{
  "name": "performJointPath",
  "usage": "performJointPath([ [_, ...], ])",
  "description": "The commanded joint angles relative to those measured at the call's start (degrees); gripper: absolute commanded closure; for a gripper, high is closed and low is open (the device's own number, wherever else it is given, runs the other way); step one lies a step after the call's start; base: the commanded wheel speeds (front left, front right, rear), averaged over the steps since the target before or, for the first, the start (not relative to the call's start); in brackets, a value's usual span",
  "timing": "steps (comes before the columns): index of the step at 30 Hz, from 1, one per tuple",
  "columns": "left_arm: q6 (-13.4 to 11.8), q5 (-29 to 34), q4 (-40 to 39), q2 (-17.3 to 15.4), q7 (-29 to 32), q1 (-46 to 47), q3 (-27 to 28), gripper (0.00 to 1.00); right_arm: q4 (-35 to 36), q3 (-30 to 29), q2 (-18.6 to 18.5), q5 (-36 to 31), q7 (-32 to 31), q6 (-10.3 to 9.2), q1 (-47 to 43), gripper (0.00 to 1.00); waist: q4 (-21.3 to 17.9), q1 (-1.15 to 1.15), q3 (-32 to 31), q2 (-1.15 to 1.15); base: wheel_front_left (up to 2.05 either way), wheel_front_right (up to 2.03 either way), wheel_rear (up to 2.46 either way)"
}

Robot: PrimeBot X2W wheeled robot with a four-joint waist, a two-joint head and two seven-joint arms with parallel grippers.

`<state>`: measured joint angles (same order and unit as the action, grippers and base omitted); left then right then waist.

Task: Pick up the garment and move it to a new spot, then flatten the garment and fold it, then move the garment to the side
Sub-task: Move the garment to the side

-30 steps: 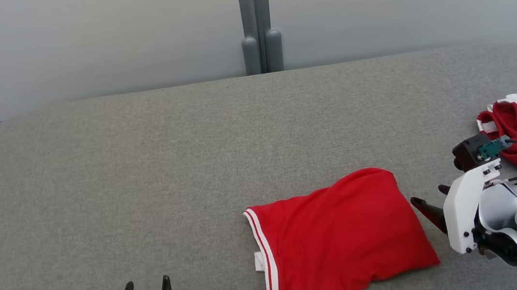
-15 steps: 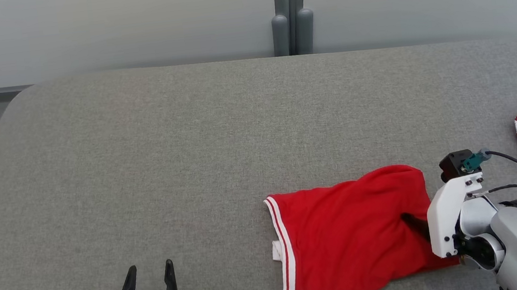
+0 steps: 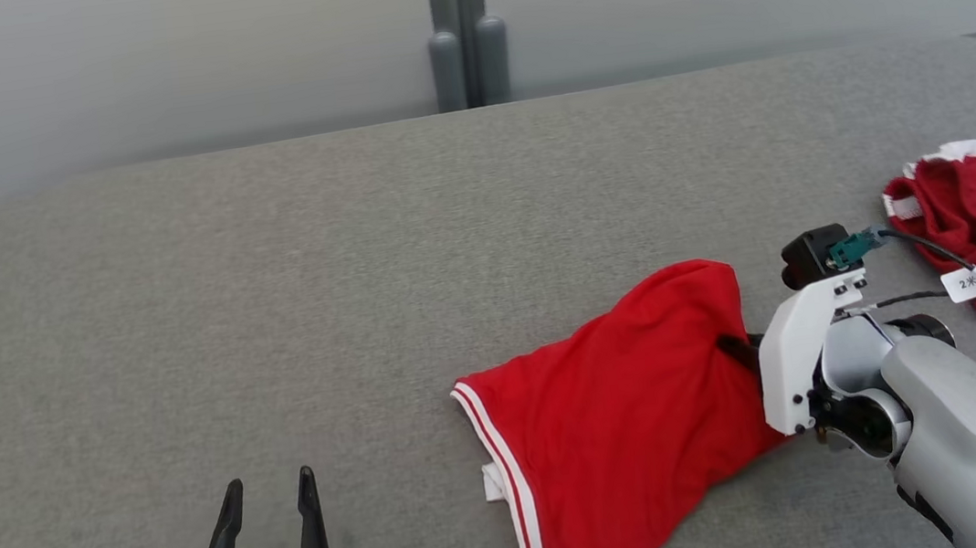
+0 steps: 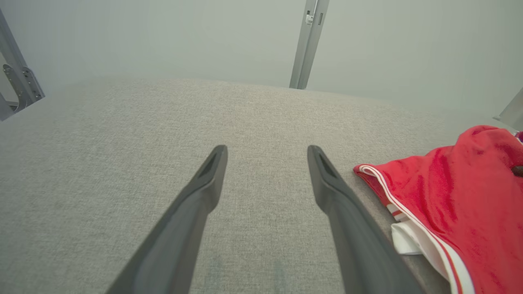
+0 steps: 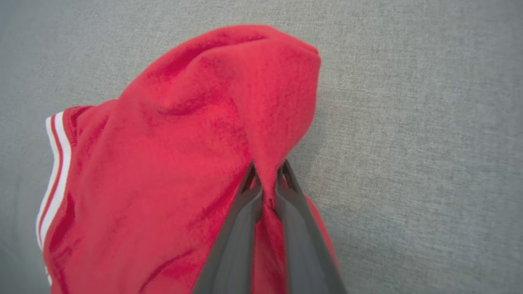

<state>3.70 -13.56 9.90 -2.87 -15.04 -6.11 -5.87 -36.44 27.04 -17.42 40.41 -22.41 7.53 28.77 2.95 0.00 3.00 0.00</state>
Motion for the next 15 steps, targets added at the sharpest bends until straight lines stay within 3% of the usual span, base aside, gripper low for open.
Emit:
performJointPath([
  [1, -0.30, 0.20, -0.54, -0.08, -0.16, 1.20, -0.23, 0.00, 0.54, 1.26, -0.37, 0.25, 0.57, -0.10, 1.33, 1.00, -8.23, 0.00, 1.25, 0.00, 0.00, 0.00, 0.00],
  [7, 0.49, 3.07, -1.97, -0.42, -0.16, 3.97, -0.06, 0.00, 0.30, 4.23, -0.42, -0.57, 3.97, -0.10, 7.88, 1.00, -19.57, 0.00, 5.81, 0.00, 0.00, 0.00, 0.00],
  [15, 1.28, 5.78, -0.91, -2.96, -0.15, 7.93, -0.20, 0.00, -1.44, 3.29, -1.34, 1.55, 7.78, -0.09, 16.93, 1.00, -23.07, 0.00, 11.30, 0.00, 0.00, 0.00, 0.00],
])
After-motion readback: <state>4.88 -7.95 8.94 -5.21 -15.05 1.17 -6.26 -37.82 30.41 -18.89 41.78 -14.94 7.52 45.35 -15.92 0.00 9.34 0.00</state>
